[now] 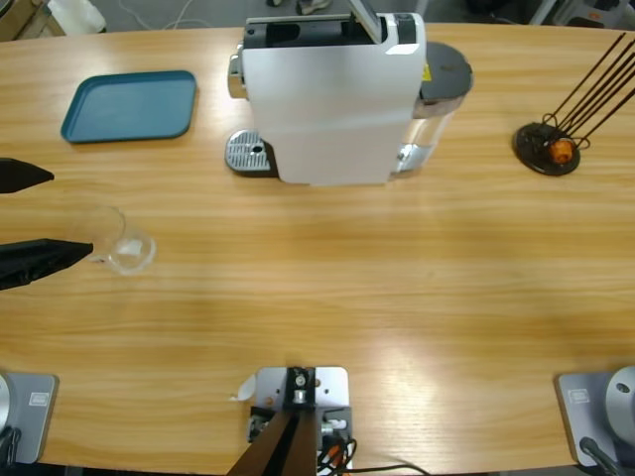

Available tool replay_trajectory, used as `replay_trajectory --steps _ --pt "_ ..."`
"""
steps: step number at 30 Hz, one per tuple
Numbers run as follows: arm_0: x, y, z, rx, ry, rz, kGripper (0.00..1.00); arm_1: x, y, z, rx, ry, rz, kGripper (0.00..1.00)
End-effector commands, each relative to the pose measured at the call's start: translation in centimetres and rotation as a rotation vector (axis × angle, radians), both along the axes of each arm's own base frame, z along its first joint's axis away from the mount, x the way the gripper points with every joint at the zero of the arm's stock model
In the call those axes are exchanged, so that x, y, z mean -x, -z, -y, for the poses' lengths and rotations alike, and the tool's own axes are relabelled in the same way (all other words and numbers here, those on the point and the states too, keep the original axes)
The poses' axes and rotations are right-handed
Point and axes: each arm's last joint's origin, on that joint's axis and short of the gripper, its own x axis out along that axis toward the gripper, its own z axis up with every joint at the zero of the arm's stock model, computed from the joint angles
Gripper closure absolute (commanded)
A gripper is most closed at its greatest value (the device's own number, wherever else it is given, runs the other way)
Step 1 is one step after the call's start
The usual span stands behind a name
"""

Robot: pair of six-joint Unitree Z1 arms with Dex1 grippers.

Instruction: Pour coffee

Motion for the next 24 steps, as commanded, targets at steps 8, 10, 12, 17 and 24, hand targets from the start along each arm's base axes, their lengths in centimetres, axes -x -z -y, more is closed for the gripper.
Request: replay_trajectory --steps 8,10,12,17,24 --pt "-0.1 1.2 -0.4 -0.035 -0.028 -0.028 0.013 -0.6 9.3 -5.5 0.12 -0.197 -0.223 1.0" --pt "-0.1 1.3 -0.4 -0.035 -0.027 -0.028 0.013 -0.7 10.6 -5.8 0.13 -0.214 -0.25 1.0" --pt "0.0 1.4 -0.5 -0.038 -0.027 -0.032 0.013 -1.0 11.6 -6.1 0.139 -0.218 -0.27 1.0" --pt "0.1 1.6 -0.6 -0.039 -0.027 -0.033 0.013 -1.4 13.6 -6.1 0.178 -0.213 -0.314 1.0" --pt "0.0 1.6 -0.6 -0.039 -0.03 -0.034 0.013 -2.4 16.2 -5.2 0.253 -0.178 -0.408 1.0"
